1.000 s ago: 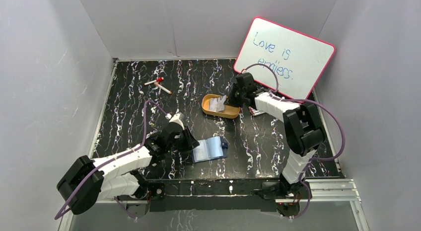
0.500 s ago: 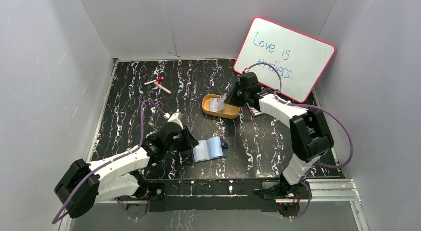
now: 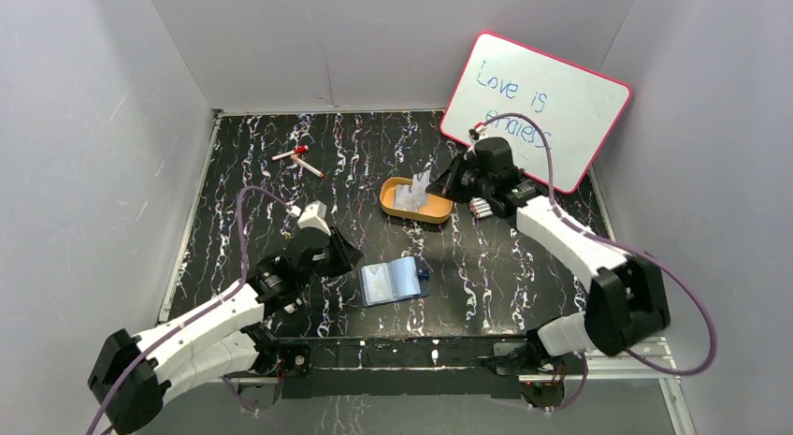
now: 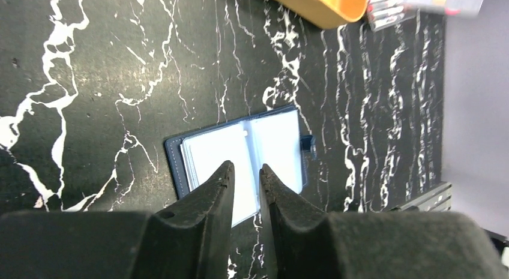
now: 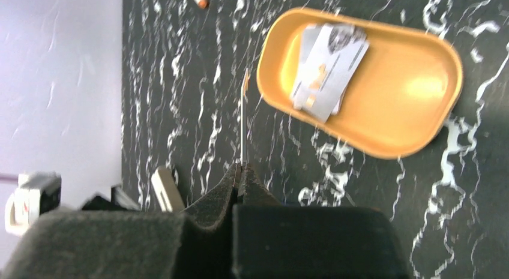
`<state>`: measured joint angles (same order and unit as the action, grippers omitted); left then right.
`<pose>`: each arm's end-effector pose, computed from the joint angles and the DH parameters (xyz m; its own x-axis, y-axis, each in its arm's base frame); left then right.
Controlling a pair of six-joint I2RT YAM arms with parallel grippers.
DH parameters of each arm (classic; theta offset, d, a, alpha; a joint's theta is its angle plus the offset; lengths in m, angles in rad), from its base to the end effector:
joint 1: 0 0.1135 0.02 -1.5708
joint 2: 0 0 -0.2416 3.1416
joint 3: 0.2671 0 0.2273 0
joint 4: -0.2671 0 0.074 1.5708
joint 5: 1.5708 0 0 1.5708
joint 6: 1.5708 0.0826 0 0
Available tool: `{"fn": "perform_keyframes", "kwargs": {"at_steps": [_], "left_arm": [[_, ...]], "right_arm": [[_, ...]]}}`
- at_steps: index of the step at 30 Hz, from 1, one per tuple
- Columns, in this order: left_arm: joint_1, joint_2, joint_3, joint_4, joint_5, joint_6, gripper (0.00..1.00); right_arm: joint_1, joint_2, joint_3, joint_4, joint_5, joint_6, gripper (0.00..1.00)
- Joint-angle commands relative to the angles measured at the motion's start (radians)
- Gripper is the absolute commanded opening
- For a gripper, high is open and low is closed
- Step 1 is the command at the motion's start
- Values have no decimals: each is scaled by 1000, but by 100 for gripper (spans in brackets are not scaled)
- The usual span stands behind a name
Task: Put the credit cards into the card holder
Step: Pick up the credit card from the storage box.
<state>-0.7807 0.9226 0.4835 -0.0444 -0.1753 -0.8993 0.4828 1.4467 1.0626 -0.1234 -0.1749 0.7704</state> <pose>0.1775 -0.1556 0.1950 -0.6621 -0.4292 -0.6143 0.1044 0.7590 -0.6427 0.3047 0.1760 0.2512 -0.7211 0.3963 -0.5683 -0.1250 0.7324 0.6693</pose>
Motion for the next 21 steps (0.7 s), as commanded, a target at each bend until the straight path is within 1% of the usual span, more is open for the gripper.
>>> {"fn": "perform_keyframes", "kwargs": {"at_steps": [1,6,10,12,15,18,21], "left_arm": [[7,-107,22,-52,-77,1,23],[9,-159,-27,22,4,-5,30],[8,-159,-67,134,98,-14,33],[9,-164,-89,175,130,-25,34],[9,-192,-123,210,149,-45,36],[9,-214,-173,234,155,-78,38],[9,-181,-195,237,175,-94,39]], "right_arm": [[-8,-188,-91,31,-183,-85,0],[-5,-333,-230,79,-419,-112,0],[18,-425,-338,111,-498,-115,0],[37,-457,-393,149,-503,-95,0],[67,-479,-480,209,-467,-45,0],[103,-479,-573,303,-403,36,0],[147,-461,-640,423,-334,115,0]]}}
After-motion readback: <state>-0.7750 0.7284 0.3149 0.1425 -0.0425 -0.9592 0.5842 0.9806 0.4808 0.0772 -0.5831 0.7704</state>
